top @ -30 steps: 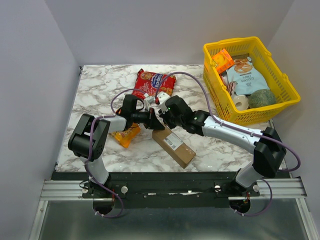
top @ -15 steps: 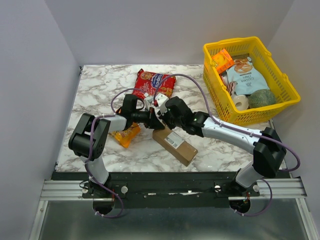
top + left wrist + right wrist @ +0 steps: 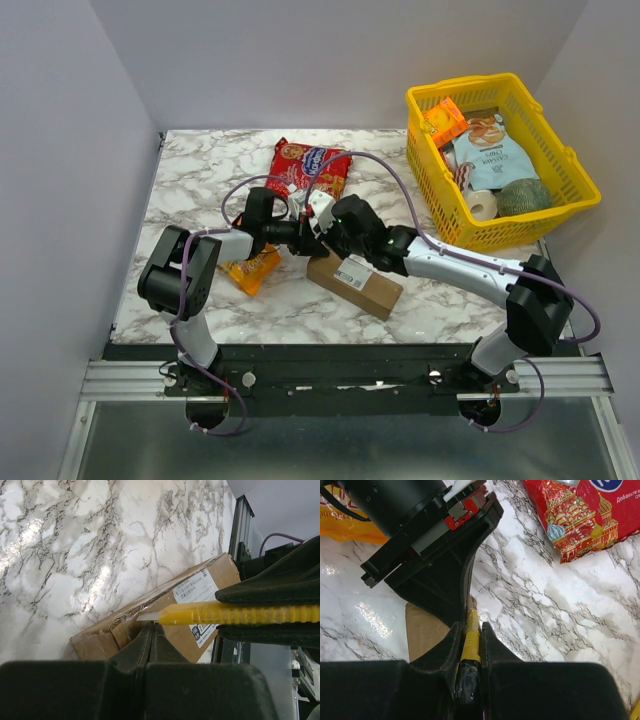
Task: Unpack the express box
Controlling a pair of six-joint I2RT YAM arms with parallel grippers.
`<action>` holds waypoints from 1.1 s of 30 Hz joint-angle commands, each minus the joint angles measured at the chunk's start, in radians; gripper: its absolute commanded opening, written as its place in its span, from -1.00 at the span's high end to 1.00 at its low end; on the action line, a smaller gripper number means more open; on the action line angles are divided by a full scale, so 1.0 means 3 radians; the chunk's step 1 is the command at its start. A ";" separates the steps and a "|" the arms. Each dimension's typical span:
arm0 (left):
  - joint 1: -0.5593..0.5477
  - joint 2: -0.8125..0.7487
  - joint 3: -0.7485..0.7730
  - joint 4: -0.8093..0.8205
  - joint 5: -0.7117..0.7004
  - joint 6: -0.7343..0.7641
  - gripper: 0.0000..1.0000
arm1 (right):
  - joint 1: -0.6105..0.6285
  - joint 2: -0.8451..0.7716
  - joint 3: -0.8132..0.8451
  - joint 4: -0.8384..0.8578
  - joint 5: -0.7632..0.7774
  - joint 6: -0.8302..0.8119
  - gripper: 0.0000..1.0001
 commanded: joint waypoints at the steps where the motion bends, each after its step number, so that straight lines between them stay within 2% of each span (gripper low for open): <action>1: -0.0004 0.0322 -0.0229 -0.0675 -0.0724 0.0301 1.00 | 0.0009 -0.0125 -0.0102 -0.0054 -0.0012 -0.0051 0.99; 18: -0.0030 0.0307 -0.0229 -0.0701 -0.0724 0.0342 1.00 | 0.0009 -0.0135 -0.0132 -0.0080 -0.0135 -0.0067 0.99; 26: -0.0035 0.0312 -0.0224 -0.0711 -0.0724 0.0347 1.00 | 0.0004 -0.0094 -0.0229 -0.0029 -0.0125 -0.0286 0.99; 33: -0.0035 0.0399 -0.0091 -0.0828 -0.0612 0.0439 1.00 | -0.0052 -0.0120 -0.0332 -0.0125 -0.0615 -0.0394 0.99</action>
